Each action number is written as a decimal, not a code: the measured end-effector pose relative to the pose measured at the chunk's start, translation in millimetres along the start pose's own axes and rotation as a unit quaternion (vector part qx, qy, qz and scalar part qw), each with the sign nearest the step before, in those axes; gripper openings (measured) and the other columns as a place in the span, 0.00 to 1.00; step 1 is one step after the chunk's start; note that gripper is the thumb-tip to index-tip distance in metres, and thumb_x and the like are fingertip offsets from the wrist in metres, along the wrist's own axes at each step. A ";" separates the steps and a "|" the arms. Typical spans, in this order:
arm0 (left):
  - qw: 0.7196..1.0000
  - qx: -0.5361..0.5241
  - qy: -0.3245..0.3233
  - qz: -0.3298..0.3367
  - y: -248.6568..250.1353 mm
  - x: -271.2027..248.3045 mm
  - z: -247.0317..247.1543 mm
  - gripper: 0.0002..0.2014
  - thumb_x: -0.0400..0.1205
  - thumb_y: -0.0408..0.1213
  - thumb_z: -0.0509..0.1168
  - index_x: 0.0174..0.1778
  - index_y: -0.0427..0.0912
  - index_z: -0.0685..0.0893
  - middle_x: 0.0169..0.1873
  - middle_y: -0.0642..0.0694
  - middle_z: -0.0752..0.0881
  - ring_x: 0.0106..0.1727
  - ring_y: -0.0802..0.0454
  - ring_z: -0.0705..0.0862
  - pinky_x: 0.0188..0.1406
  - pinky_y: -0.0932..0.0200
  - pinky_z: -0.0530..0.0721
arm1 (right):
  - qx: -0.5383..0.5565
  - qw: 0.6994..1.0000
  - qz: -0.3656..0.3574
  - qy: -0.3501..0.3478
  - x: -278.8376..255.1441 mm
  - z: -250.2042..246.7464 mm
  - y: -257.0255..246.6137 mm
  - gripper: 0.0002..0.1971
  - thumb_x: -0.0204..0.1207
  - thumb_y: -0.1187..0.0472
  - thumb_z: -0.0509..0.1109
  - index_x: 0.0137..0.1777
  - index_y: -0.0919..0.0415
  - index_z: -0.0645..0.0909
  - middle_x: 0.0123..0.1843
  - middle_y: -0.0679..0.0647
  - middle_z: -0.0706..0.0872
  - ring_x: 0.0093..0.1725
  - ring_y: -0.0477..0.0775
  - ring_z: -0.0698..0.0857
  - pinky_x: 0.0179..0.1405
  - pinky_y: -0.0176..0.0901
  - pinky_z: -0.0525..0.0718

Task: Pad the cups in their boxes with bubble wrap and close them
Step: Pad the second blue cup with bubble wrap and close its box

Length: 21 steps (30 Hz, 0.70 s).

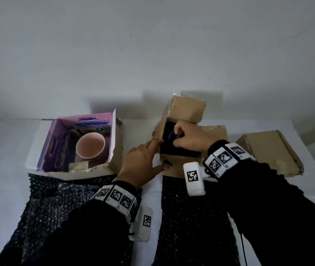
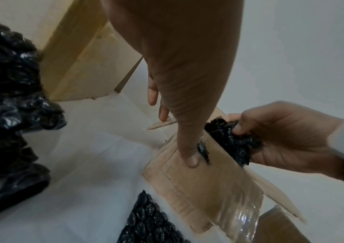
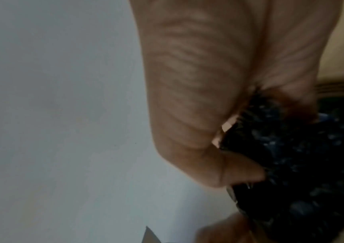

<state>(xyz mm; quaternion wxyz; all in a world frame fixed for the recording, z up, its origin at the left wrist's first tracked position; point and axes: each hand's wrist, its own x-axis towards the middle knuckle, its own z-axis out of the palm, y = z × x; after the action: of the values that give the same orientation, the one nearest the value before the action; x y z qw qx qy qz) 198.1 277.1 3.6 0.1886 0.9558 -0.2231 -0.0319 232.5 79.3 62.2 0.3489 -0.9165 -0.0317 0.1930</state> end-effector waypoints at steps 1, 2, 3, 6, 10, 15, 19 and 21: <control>1.000 -0.010 0.000 -0.002 -0.5 0.5 0.8 0.37 0.71 0.58 0.74 0.75 0.53 0.69 0.61 0.50 0.84 0.54 0.48 0.85 0.50 0.51 0.83 | 0.012 0.999 -0.008 0.033 -4.8 1.6 2.1 0.09 0.71 0.64 0.73 0.47 0.56 0.76 0.46 0.49 0.83 0.43 0.48 0.80 0.37 0.39 0.76; 1.000 -0.019 -0.001 -0.003 -1.0 1.0 1.7 0.37 0.71 0.57 0.74 0.74 0.53 0.69 0.61 0.50 0.84 0.55 0.48 0.85 0.51 0.51 0.84 | -0.001 0.999 -0.024 0.048 -8.1 5.8 4.7 0.07 0.71 0.64 0.74 0.45 0.57 0.79 0.44 0.46 0.83 0.42 0.47 0.80 0.37 0.37 0.74; 1.000 -0.028 -0.001 -0.004 -1.7 1.8 2.6 0.37 0.71 0.57 0.75 0.74 0.54 0.69 0.62 0.50 0.84 0.56 0.48 0.84 0.52 0.51 0.84 | -0.021 0.998 -0.043 0.049 -10.0 11.3 6.3 0.05 0.71 0.64 0.74 0.45 0.57 0.82 0.44 0.46 0.83 0.43 0.46 0.80 0.37 0.35 0.73; 0.999 -0.049 0.008 -0.004 -3.2 2.9 6.1 0.35 0.71 0.56 0.75 0.72 0.53 0.71 0.62 0.50 0.83 0.58 0.49 0.84 0.54 0.50 0.84 | -0.059 0.998 -0.038 0.000 -12.5 23.4 4.8 0.07 0.79 0.56 0.66 0.51 0.55 0.85 0.50 0.50 0.86 0.52 0.50 0.82 0.50 0.39 0.75; 0.997 -0.066 0.032 0.010 -5.4 0.7 10.2 0.35 0.71 0.54 0.77 0.72 0.49 0.74 0.63 0.49 0.84 0.59 0.49 0.84 0.55 0.51 0.85 | -0.166 0.984 0.042 -0.050 -15.0 24.5 -1.3 0.21 0.83 0.42 0.48 0.49 0.46 0.83 0.62 0.53 0.80 0.69 0.57 0.69 0.70 0.57 0.62; 0.997 -0.066 0.048 0.017 -4.8 2.1 11.9 0.34 0.70 0.54 0.77 0.69 0.48 0.77 0.61 0.49 0.86 0.56 0.48 0.86 0.52 0.50 0.87 | -0.197 0.967 0.096 -0.127 -12.5 37.2 -3.4 0.34 0.80 0.30 0.43 0.56 0.49 0.86 0.77 0.60 0.69 0.79 0.62 0.59 0.80 0.59 0.47; 0.996 -0.072 0.049 0.026 -6.3 1.5 11.0 0.34 0.69 0.54 0.77 0.69 0.48 0.76 0.59 0.49 0.86 0.54 0.49 0.86 0.50 0.49 0.87 | -0.178 0.980 0.048 -0.071 -10.7 36.9 0.5 0.36 0.81 0.30 0.42 0.45 0.53 0.87 0.59 0.56 0.86 0.69 0.57 0.76 0.77 0.60 0.61; 0.996 -0.073 0.051 0.031 -6.7 0.9 10.8 0.33 0.70 0.54 0.77 0.69 0.50 0.75 0.58 0.51 0.86 0.53 0.50 0.86 0.49 0.51 0.87 | -0.199 0.980 0.005 -0.016 -13.6 35.3 7.1 0.33 0.83 0.34 0.41 0.41 0.52 0.84 0.52 0.55 0.86 0.64 0.57 0.76 0.71 0.58 0.67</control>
<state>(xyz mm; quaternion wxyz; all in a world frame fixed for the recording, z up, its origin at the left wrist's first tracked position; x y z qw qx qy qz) 200.2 278.5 -8.9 0.2701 0.9325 -0.2397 0.0062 206.2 93.5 38.0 0.1585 -0.9644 -0.0708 0.1994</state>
